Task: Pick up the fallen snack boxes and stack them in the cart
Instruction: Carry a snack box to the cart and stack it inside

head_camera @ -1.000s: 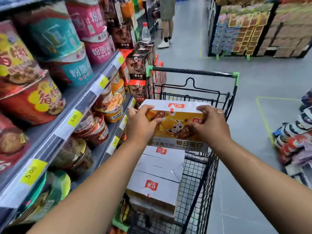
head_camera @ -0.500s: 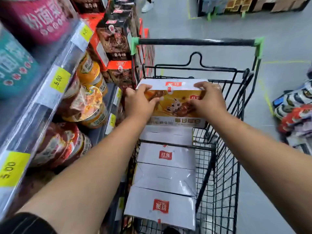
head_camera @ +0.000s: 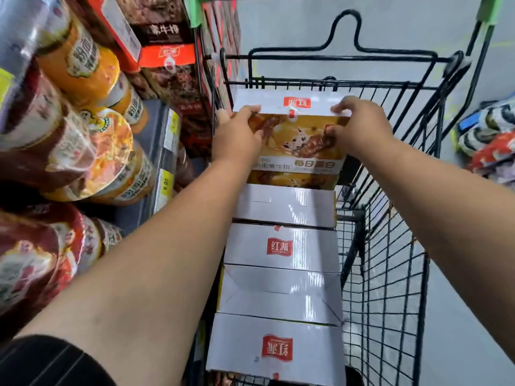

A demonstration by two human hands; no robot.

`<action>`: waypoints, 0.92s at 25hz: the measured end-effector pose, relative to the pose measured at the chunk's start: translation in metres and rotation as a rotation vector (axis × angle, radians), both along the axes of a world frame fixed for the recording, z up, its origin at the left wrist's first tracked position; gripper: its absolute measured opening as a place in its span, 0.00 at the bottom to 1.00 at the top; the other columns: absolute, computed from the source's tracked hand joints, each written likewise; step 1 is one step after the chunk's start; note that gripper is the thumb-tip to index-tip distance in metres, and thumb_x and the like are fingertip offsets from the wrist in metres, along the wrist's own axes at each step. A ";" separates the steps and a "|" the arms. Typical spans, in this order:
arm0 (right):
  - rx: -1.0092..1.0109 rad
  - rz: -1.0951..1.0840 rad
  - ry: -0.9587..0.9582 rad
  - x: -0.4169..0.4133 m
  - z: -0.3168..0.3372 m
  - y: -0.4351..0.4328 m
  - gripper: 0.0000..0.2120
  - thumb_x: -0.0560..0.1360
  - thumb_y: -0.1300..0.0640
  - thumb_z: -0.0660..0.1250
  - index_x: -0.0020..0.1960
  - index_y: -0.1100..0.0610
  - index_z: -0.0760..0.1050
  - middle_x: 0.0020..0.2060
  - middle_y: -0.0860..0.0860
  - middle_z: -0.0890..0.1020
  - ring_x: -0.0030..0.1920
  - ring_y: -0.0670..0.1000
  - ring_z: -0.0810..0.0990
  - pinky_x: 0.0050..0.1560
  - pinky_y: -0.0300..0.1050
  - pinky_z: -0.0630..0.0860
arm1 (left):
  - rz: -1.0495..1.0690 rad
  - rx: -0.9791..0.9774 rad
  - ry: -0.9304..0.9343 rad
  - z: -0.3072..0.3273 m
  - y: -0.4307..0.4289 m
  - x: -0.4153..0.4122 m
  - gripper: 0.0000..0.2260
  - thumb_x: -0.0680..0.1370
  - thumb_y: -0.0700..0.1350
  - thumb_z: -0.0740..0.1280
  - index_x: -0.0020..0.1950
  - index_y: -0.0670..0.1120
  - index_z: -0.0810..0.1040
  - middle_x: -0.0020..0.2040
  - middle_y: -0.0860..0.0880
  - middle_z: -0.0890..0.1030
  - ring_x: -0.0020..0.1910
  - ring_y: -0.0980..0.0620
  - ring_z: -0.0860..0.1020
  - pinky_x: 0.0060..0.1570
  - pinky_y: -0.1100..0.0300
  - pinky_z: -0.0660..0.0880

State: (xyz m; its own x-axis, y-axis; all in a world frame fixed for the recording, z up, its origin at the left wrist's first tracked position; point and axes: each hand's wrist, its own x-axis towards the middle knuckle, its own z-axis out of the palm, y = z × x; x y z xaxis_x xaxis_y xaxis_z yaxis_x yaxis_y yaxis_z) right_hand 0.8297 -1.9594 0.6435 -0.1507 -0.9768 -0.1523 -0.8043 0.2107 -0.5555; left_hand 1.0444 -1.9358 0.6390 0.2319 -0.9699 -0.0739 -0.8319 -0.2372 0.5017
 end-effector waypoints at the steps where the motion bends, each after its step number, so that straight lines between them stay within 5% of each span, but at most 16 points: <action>1: 0.001 0.010 0.020 -0.002 0.000 0.000 0.15 0.74 0.55 0.71 0.60 0.49 0.75 0.60 0.55 0.76 0.55 0.59 0.78 0.54 0.56 0.78 | -0.019 0.017 -0.038 0.000 0.001 -0.002 0.19 0.78 0.48 0.67 0.68 0.59 0.70 0.66 0.45 0.65 0.53 0.43 0.76 0.55 0.53 0.75; 6: 0.117 0.087 0.053 -0.005 0.013 0.005 0.24 0.73 0.56 0.72 0.67 0.47 0.70 0.63 0.56 0.72 0.57 0.58 0.76 0.55 0.53 0.77 | -0.138 0.229 -0.182 0.005 0.010 0.003 0.32 0.77 0.52 0.68 0.75 0.65 0.54 0.68 0.40 0.64 0.59 0.36 0.72 0.56 0.42 0.75; 11: 0.110 0.100 -0.035 -0.011 0.045 0.044 0.37 0.72 0.53 0.74 0.76 0.45 0.58 0.73 0.57 0.59 0.65 0.58 0.72 0.63 0.48 0.71 | -0.139 0.082 -0.168 0.043 0.029 -0.014 0.32 0.76 0.55 0.70 0.76 0.58 0.59 0.71 0.43 0.62 0.67 0.39 0.68 0.62 0.45 0.73; 23: -0.025 -0.021 -0.080 -0.112 0.107 0.222 0.40 0.70 0.47 0.74 0.76 0.47 0.58 0.73 0.57 0.59 0.69 0.55 0.69 0.68 0.46 0.65 | -0.565 -0.095 -0.113 0.116 0.179 -0.162 0.37 0.74 0.60 0.69 0.78 0.53 0.57 0.73 0.44 0.62 0.72 0.42 0.64 0.69 0.47 0.66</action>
State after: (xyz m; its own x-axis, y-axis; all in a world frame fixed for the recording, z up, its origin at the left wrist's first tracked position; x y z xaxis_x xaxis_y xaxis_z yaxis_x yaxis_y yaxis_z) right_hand 0.7172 -1.7377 0.7501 -0.1597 -0.9771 -0.1407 -0.7528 0.2127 -0.6230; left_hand 0.8823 -1.7569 0.7554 -0.3216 -0.9468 0.0148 -0.8657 0.3004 0.4003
